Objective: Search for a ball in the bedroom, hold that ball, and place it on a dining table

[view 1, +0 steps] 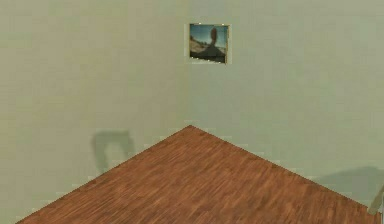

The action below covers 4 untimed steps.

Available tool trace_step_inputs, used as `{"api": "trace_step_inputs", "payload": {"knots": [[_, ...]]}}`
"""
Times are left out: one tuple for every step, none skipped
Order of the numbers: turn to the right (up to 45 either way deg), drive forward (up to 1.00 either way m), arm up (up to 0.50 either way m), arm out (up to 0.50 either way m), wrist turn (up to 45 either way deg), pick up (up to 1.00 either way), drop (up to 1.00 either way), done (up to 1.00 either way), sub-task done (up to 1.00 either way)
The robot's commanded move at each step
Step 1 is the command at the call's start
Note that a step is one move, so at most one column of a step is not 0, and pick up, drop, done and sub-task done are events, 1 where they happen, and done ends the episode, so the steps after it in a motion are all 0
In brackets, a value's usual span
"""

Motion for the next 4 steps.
{"api": "trace_step_inputs", "payload": {"knots": [[0.0, 0.00, 0.32, 0.00, 0.0, 0.00, 0.00, 0.00, 0.00], [0.0, 0.00, 0.00, 0.00, -45.0, 0.00, 0.00, 0.00, 0.00], [0.0, 0.00, 0.00, 0.00, -45.0, 0.00, 0.00, 0.00, 0.00], [0.0, 0.00, 0.00, 0.00, -6.0, 0.00, 0.00, 0.00, 0.00]]}}
